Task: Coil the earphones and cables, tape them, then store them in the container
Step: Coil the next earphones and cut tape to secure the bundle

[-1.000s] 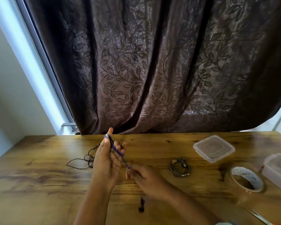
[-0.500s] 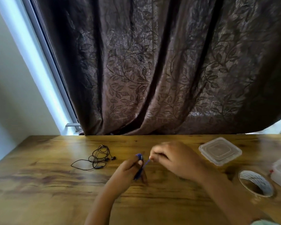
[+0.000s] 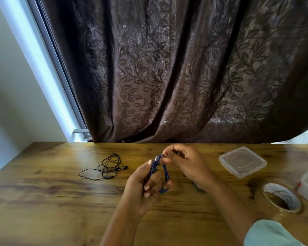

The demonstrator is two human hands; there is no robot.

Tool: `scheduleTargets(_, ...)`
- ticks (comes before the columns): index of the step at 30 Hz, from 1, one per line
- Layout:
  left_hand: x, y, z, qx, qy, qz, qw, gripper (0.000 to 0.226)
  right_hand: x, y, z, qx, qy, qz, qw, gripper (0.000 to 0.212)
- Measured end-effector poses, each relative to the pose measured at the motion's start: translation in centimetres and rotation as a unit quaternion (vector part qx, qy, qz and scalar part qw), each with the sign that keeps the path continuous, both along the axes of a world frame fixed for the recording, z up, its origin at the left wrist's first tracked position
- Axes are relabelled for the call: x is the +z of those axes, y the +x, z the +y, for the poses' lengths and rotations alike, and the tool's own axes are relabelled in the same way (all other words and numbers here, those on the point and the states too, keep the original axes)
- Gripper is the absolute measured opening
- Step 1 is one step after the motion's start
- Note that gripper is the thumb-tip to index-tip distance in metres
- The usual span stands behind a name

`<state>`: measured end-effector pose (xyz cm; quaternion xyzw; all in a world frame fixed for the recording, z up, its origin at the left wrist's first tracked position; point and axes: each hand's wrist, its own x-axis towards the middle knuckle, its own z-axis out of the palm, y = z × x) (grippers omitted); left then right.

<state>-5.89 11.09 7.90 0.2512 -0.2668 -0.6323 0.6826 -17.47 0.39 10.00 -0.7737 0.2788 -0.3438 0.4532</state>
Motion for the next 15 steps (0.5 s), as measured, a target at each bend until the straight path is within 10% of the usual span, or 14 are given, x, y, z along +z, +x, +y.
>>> scheduleTargets(10, -0.1, -0.5, -1.0, 0.064, 0.013, 0.023, 0.998, 0.040, -1.4, 0.9, 3.5, 0.016, 0.315, -0.069, 0.946, 0.028)
scheduleTargets(15, 0.1, -0.5, -1.0, 0.067, 0.031, 0.034, 0.997, 0.041, -1.7, 0.7, 3.1, 0.056, 0.289, -0.030, 0.955, 0.032)
